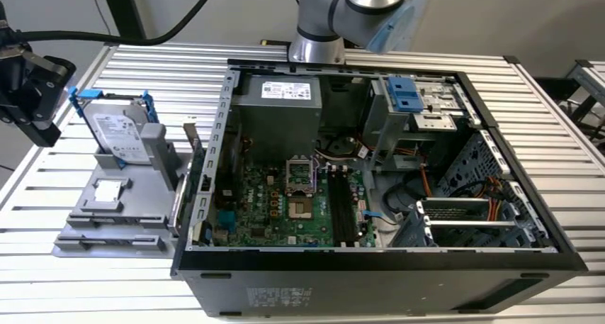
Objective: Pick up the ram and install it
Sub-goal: 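Pick up the ram and move it above insertion slot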
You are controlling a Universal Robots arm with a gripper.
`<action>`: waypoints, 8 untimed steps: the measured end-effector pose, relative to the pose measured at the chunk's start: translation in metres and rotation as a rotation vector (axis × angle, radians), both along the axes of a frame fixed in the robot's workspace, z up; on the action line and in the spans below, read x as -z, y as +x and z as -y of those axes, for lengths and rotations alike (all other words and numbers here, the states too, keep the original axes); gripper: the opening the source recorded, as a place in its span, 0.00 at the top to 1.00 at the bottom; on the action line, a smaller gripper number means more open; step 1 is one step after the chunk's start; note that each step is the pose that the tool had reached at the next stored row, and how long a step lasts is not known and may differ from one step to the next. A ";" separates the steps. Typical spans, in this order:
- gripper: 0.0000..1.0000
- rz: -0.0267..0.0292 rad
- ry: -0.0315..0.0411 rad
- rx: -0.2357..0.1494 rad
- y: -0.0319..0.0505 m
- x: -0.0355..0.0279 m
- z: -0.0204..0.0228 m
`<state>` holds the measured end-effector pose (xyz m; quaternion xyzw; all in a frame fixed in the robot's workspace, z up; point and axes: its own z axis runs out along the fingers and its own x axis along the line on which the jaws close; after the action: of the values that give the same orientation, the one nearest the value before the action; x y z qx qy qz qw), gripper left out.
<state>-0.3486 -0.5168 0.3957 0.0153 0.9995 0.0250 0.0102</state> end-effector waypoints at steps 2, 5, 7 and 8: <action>1.00 0.0000 0.0000 0.000 0.0000 0.0000 0.0000; 1.00 0.0000 -0.0001 0.000 0.0000 0.0000 0.0000; 1.00 -0.0001 -0.0001 -0.003 -0.0001 0.0000 0.0000; 1.00 0.0000 -0.0002 -0.010 -0.0001 0.0000 -0.0001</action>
<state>-0.3487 -0.5167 0.3957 0.0105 0.9996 0.0249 0.0101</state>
